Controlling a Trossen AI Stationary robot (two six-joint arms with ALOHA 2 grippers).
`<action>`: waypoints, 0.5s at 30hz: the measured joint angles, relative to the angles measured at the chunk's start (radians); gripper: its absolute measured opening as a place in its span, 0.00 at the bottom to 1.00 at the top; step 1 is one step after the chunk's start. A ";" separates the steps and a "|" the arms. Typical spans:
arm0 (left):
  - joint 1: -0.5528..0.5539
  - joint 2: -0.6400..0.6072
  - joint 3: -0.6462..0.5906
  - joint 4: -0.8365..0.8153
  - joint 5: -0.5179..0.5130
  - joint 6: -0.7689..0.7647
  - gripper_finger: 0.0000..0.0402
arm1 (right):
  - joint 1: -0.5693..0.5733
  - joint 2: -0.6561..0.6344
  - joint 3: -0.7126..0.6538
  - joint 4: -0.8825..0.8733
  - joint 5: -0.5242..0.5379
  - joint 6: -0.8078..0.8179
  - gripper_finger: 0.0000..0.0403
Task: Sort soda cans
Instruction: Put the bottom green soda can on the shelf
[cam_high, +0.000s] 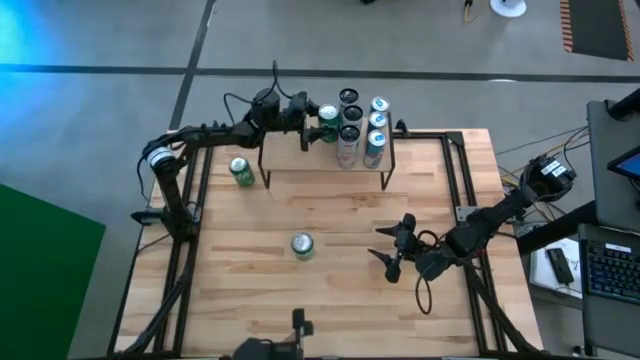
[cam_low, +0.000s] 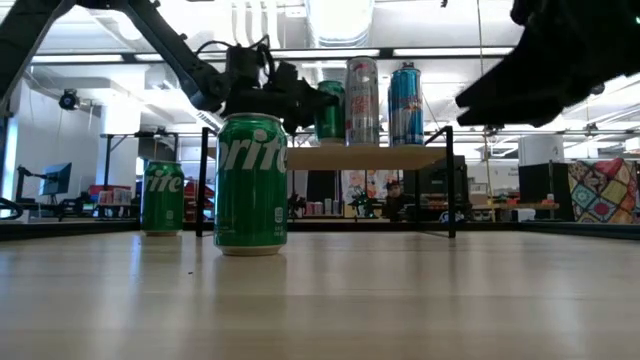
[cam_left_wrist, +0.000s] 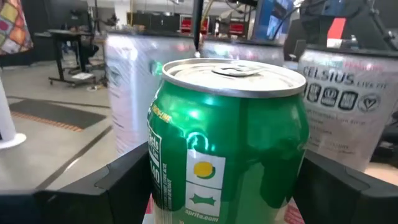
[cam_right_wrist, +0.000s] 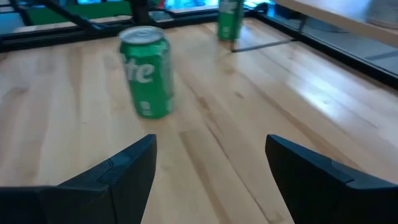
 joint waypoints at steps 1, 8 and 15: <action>0.008 0.000 0.000 0.005 0.005 -0.001 0.75 | 0.002 0.000 -0.009 0.000 0.015 0.009 0.71; 0.057 -0.014 -0.017 -0.002 -0.001 0.026 0.75 | -0.003 -0.021 -0.031 0.000 0.037 0.008 0.71; 0.084 0.004 -0.016 -0.009 -0.003 0.053 0.76 | -0.003 -0.048 -0.031 0.001 0.038 0.007 0.71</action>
